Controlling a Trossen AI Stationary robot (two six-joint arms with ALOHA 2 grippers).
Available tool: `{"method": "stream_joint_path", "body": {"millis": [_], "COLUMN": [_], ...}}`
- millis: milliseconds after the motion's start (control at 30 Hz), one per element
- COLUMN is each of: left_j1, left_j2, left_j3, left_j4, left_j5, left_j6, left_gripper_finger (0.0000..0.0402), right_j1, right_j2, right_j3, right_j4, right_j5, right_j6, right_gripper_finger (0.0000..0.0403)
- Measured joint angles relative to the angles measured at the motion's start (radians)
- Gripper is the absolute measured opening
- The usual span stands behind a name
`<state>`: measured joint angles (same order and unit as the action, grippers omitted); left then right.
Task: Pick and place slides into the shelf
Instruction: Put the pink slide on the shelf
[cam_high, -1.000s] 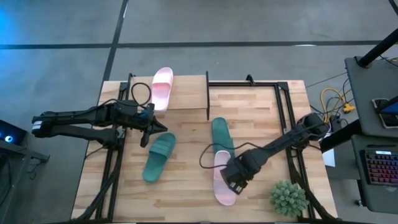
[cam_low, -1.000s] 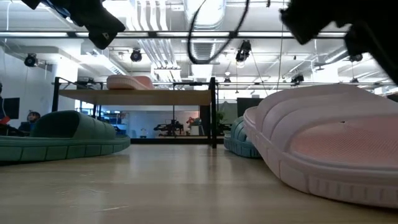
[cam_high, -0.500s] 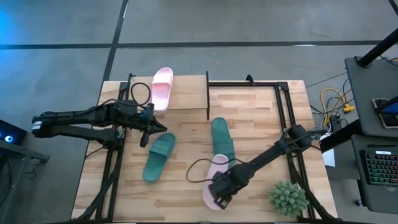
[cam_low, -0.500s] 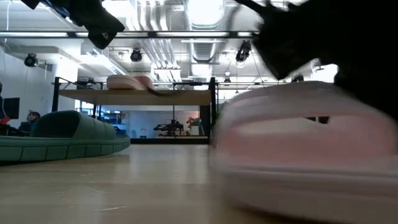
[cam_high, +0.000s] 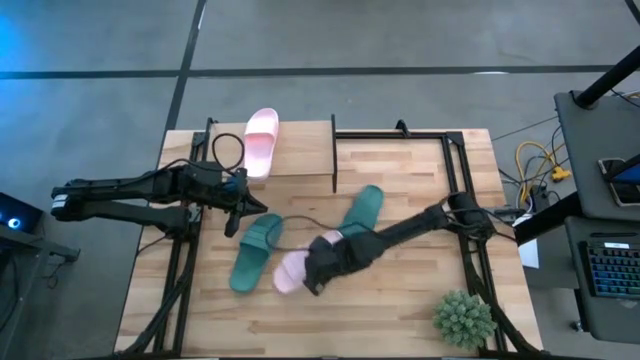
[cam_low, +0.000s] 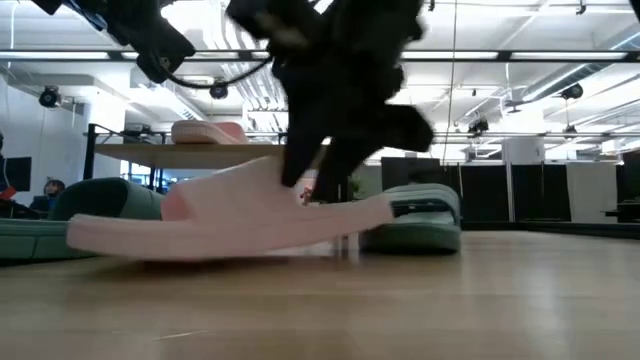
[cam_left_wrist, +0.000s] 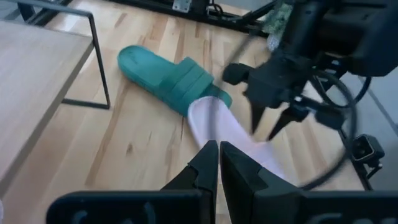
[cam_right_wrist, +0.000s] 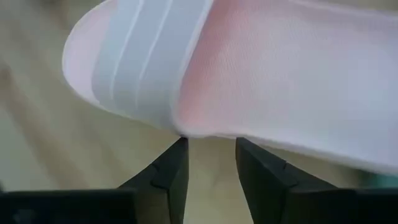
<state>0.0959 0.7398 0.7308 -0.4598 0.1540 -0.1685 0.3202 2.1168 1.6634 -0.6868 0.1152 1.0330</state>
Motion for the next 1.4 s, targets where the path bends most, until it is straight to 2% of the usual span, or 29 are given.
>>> {"method": "stream_joint_path", "body": {"millis": [133, 267, 400, 567, 733, 800, 900, 1100, 1233, 1400], "left_j1": [-0.001, -0.009, -0.027, -0.05, -0.071, -0.074, -0.073, -0.073, -0.076, -0.077], "left_j2": [-0.013, -0.029, -0.039, -0.043, -0.042, -0.039, -0.039, -0.038, -0.043, -0.041], "left_j3": [-0.001, -0.001, -0.005, -0.022, -0.025, -0.025, -0.026, -0.029, -0.031, -0.033], "left_j4": [-0.004, -0.004, -0.003, -0.007, -0.022, -0.022, -0.02, -0.023, -0.026, -0.026], "left_j5": [0.004, 0.007, 0.008, 0.008, 0.006, 0.005, 0.004, 0.001, 0.001, 0.001], "left_j6": [-0.012, -0.037, -0.046, -0.062, -0.063, -0.063, -0.062, -0.062, -0.062, -0.062], "left_gripper_finger": [0.0004, 0.0004, 0.0004, 0.0004, 0.0004, 0.0004, 0.0004, 0.0004, 0.0004, 0.0004], "right_j1": [-0.029, -0.044, -0.059, -0.085, -0.097, -0.108, -0.121, -0.119, -0.07, -0.011], "right_j2": [0.0, -0.001, -0.001, -0.001, -0.002, -0.002, 0.013, 0.079, 0.073, 0.047], "right_j3": [0.041, 0.09, 0.108, 0.083, 0.081, 0.081, 0.082, 0.086, 0.084, 0.081], "right_j4": [0.001, -0.098, -0.245, -0.244, -0.327, -0.328, -0.304, -0.298, -0.302, -0.302], "right_j5": [0.008, 0.037, 0.14, 0.08, 0.189, 0.199, 0.17, -0.019, -0.049, -0.181], "right_j6": [-0.064, -0.099, -0.061, -0.088, -0.004, -0.002, -0.013, -0.045, 0.004, 0.066], "right_gripper_finger": [0.012, 0.0115, 0.0111, 0.0118, 0.0134, 0.014, 0.0143, 0.0135, 0.0128, 0.0125]}}
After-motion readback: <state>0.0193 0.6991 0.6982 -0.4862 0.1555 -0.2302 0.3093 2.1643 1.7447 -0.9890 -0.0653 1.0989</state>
